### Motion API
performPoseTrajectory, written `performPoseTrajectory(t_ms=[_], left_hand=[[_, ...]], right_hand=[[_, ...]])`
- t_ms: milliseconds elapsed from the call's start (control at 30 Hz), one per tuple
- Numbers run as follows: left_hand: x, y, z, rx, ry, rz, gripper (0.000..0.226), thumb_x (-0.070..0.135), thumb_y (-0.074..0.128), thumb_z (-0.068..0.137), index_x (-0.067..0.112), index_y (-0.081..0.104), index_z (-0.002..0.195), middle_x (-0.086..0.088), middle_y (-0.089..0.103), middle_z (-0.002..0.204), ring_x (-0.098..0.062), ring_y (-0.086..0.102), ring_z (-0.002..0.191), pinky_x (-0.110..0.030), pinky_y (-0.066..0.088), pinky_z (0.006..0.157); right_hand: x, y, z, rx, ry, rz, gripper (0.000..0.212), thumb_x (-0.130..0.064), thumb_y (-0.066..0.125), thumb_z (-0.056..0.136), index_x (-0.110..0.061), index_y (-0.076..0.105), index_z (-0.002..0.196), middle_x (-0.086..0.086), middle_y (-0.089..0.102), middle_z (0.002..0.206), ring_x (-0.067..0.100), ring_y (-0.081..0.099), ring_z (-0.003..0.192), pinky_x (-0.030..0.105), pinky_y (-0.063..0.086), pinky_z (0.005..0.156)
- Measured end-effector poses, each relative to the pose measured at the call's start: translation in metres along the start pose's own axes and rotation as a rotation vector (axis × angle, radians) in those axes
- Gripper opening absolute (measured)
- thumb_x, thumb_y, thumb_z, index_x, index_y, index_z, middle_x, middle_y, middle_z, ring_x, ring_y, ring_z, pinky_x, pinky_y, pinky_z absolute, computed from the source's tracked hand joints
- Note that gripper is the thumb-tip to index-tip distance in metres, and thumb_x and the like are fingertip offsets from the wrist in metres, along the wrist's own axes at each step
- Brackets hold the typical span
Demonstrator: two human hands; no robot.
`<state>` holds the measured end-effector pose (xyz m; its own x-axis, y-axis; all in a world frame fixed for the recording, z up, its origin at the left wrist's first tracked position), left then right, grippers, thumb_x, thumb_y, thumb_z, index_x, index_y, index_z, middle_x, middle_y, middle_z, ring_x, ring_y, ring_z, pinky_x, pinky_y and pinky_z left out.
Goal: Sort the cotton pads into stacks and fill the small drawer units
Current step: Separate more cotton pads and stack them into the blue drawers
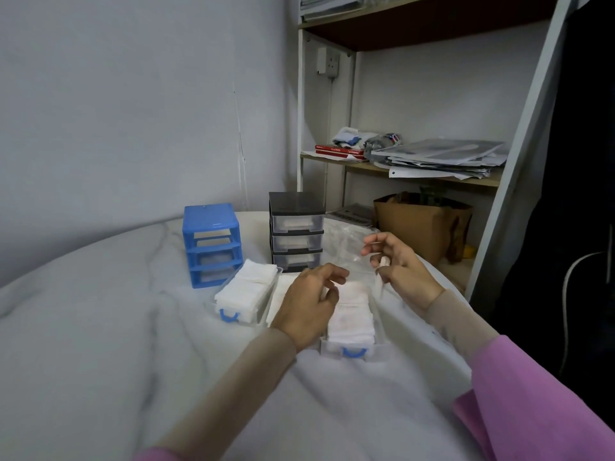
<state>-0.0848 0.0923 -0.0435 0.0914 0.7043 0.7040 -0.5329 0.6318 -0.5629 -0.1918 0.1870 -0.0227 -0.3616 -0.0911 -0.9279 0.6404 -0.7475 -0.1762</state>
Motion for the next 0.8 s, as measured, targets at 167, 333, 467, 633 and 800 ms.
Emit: performPoseTrajectory(t_ms=[167, 333, 467, 633, 800], left_hand=[[0.009, 0.007, 0.002, -0.037, -0.094, -0.339, 0.025, 0.005, 0.060, 0.087, 0.017, 0.057, 0.108, 0.002, 0.062, 0.100, -0.006, 0.056, 0.091, -0.020, 0.046, 0.086], [0.012, -0.001, 0.004, 0.070, -0.094, -0.341, 0.017, 0.004, 0.065, 0.084, 0.014, 0.061, 0.097, 0.000, 0.063, 0.085, -0.010, 0.059, 0.079, -0.012, 0.048, 0.070], [0.010, -0.011, 0.004, 0.099, -0.108, -0.312, 0.012, 0.000, 0.061, 0.086, 0.011, 0.065, 0.088, -0.001, 0.064, 0.081, -0.009, 0.057, 0.073, -0.008, 0.046, 0.066], [0.005, -0.014, -0.001, 0.055, -0.147, -0.217, 0.009, 0.009, 0.064, 0.086, 0.014, 0.071, 0.088, 0.001, 0.066, 0.080, -0.001, 0.058, 0.071, -0.015, 0.045, 0.075], [0.000, -0.011, -0.006, 0.027, -0.201, 0.157, 0.013, 0.037, 0.063, 0.086, 0.033, 0.058, 0.097, 0.013, 0.065, 0.078, -0.004, 0.055, 0.087, -0.032, 0.023, 0.092]], right_hand=[[-0.009, 0.006, -0.007, -0.031, 0.006, 0.195, 0.052, 0.028, 0.032, 0.080, -0.016, 0.053, 0.099, 0.003, 0.056, 0.093, 0.007, 0.054, 0.084, 0.011, 0.047, 0.063], [-0.016, 0.014, -0.014, -0.033, 0.000, 0.271, 0.044, 0.023, 0.043, 0.083, -0.017, 0.056, 0.097, 0.003, 0.057, 0.094, 0.011, 0.056, 0.090, 0.014, 0.051, 0.066], [-0.015, 0.012, -0.020, -0.002, 0.034, 0.251, 0.036, 0.016, 0.049, 0.084, -0.017, 0.057, 0.097, 0.004, 0.059, 0.093, 0.012, 0.058, 0.090, 0.015, 0.052, 0.068], [-0.004, 0.005, -0.029, 0.068, 0.113, 0.057, 0.024, 0.007, 0.062, 0.082, -0.013, 0.058, 0.094, 0.004, 0.061, 0.090, 0.015, 0.058, 0.086, 0.013, 0.050, 0.062], [0.009, -0.001, -0.040, 0.131, 0.137, -0.133, 0.020, 0.003, 0.072, 0.075, -0.009, 0.060, 0.086, 0.001, 0.060, 0.085, 0.013, 0.059, 0.072, 0.010, 0.049, 0.056]])
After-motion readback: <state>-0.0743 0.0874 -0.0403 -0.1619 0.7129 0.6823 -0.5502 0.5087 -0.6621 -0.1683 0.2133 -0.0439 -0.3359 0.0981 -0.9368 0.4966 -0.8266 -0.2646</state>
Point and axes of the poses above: each hand's wrist, its own z-axis towards the middle knuckle, its own y-axis out of the palm, x = y × z, the point moved 7 cm from there along z, towards the middle knuckle
